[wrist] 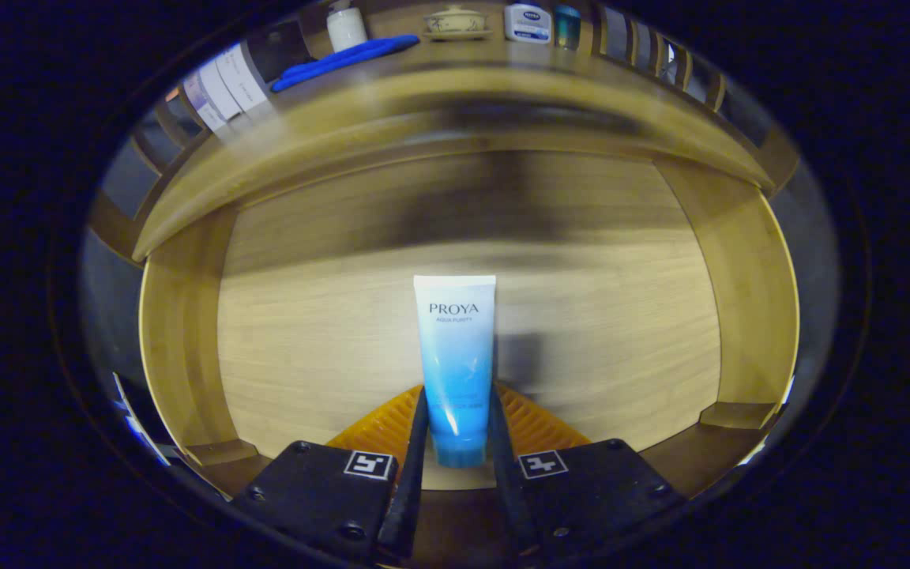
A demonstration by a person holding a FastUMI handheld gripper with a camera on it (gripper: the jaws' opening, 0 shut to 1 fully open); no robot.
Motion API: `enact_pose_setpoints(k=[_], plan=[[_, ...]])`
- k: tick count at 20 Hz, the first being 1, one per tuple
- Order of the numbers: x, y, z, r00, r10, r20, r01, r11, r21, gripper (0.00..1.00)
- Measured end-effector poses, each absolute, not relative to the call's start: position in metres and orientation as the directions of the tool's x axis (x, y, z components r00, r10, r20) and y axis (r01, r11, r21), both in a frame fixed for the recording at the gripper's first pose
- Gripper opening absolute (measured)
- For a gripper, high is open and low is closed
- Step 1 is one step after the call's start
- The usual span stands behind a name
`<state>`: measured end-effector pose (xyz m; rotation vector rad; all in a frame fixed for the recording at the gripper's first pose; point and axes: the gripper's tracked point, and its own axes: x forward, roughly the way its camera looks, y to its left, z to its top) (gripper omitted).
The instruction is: Pull open the drawer, take out the items inside it, and place them on the countertop above the cabinet.
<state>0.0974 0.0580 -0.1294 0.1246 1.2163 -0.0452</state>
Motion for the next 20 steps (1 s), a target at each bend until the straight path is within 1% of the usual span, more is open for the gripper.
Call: enact_pose_setpoints(k=[8, 11, 13, 17, 20], plan=[[0.075, 0.067, -0.04, 0.474, 0.114, -0.873, 0.0, 0.991, 0.13, 0.44], [0.094, 0.066, -0.008, 0.514, 0.12, -0.849, -0.018, 0.991, 0.13, 0.44], [0.112, 0.06, 0.01, 0.529, 0.105, -0.842, 0.015, 0.991, 0.133, 0.44], [0.155, 0.055, 0.026, 0.539, 0.106, -0.836, 0.044, 0.987, 0.154, 0.44], [0.189, 0.054, 0.027, 0.537, 0.077, -0.84, 0.056, 0.99, 0.127, 0.44]])
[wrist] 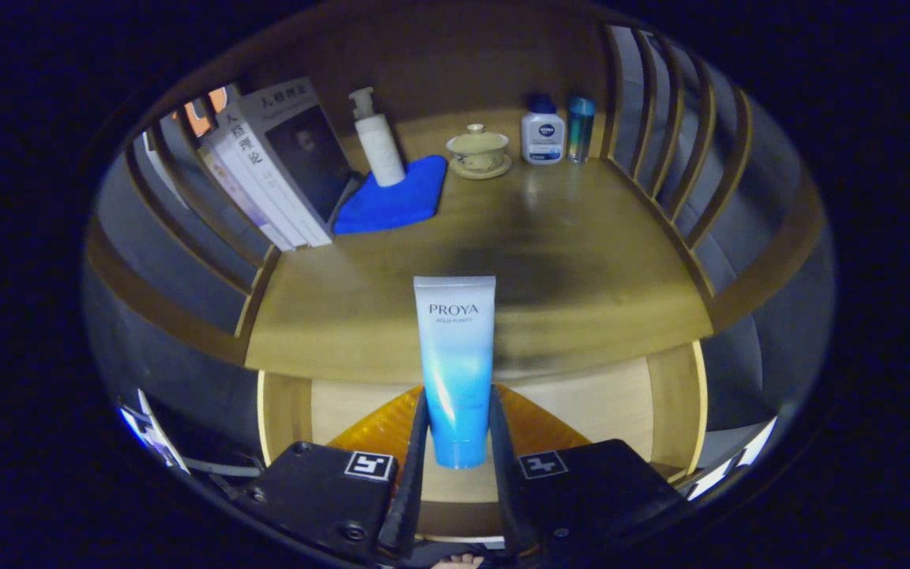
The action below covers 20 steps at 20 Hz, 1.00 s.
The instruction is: Pull open the drawer, take out the items inside it, and place them on the countertop above the cabinet.
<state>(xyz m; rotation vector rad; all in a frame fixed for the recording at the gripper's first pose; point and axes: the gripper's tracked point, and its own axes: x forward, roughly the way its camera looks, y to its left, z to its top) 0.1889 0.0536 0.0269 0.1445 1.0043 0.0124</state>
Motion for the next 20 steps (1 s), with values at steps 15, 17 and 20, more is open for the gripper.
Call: enact_pose_setpoints(k=[15, 17, 20], plan=[[0.259, 0.05, -0.005, 0.465, -0.022, -0.885, 0.118, 0.992, 0.037, 0.44], [0.259, 0.048, -0.006, 0.47, -0.031, -0.882, 0.125, 0.992, 0.032, 0.46], [0.262, 0.047, -0.005, 0.489, -0.031, -0.872, 0.134, 0.99, 0.04, 0.52]])
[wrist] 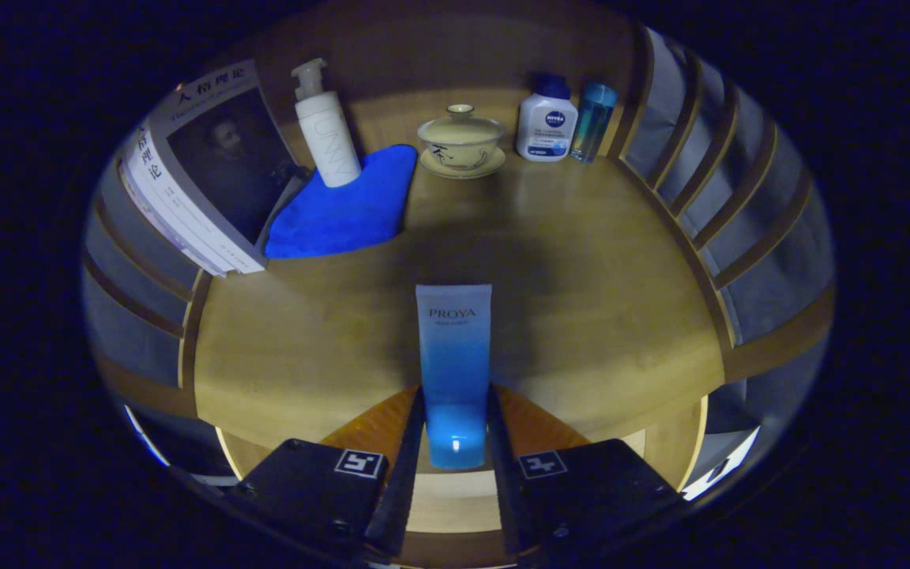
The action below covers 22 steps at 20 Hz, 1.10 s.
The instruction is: Pull open the drawer, take out the items inside it, and place them on the countertop above the cabinet.
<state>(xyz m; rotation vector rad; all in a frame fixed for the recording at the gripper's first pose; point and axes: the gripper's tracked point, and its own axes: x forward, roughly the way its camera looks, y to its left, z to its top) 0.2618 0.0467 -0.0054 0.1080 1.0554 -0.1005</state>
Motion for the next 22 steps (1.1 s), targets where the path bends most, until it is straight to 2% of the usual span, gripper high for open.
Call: enact_pose_setpoints(k=[6, 15, 16, 17, 22], plan=[[0.25, 0.055, 0.016, 0.541, -0.005, -0.841, 0.118, 0.991, 0.07, 0.64], [0.185, 0.07, 0.023, 0.631, 0.06, -0.773, -0.007, 0.997, 0.071, 0.66], [0.176, 0.07, 0.023, 0.654, 0.054, -0.755, -0.015, 0.998, 0.059, 0.74], [0.167, 0.066, 0.024, 0.685, 0.043, -0.728, -0.016, 0.999, 0.044, 0.76], [0.103, 0.063, 0.028, 0.833, 0.057, -0.55, -0.058, 0.998, 0.016, 0.76]])
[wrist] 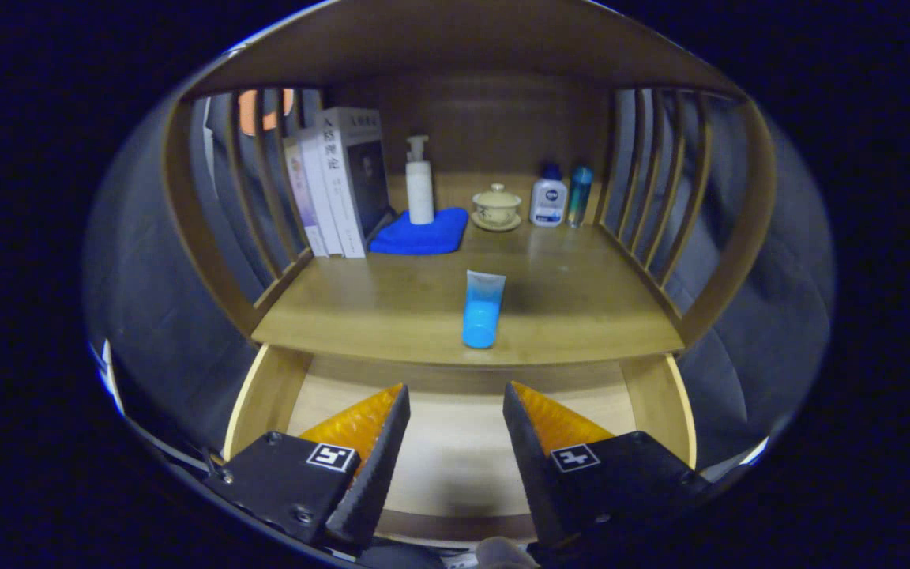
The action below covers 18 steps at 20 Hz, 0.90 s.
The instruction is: Pull open the drawer, take out the items inside it, and place them on the countertop above the cabinet.
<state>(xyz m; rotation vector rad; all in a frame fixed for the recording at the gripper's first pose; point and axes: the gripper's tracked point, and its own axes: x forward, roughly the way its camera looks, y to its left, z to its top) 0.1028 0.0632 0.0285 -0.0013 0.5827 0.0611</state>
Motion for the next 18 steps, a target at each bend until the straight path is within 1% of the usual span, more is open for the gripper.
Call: enact_pose_setpoints(k=[4, 6, 9, 10, 11, 13, 15, 18], plan=[[0.047, 0.059, 0.055, 0.947, 0.072, -0.313, -0.075, 0.997, 0.003, 0.76], [0.014, 0.057, 0.075, 0.976, 0.105, -0.189, -0.101, 0.994, 0.03, 0.84], [-0.022, 0.039, 0.081, 0.996, 0.075, -0.054, -0.071, 0.994, 0.08, 0.95], [-0.035, 0.033, 0.08, 0.997, 0.071, -0.027, -0.068, 0.994, 0.088, 0.99], [-0.045, 0.029, 0.077, 0.998, 0.065, -0.004, -0.065, 0.994, 0.09, 1.0], [-0.058, 0.018, 0.068, 0.998, 0.052, 0.028, -0.054, 0.996, 0.069, 1.0], [-0.068, 0.006, 0.053, 0.999, 0.025, 0.021, -0.026, 0.997, 0.066, 1.0], [-0.071, 0.008, 0.028, 0.999, 0.034, 0.013, -0.035, 0.996, 0.085, 1.0]])
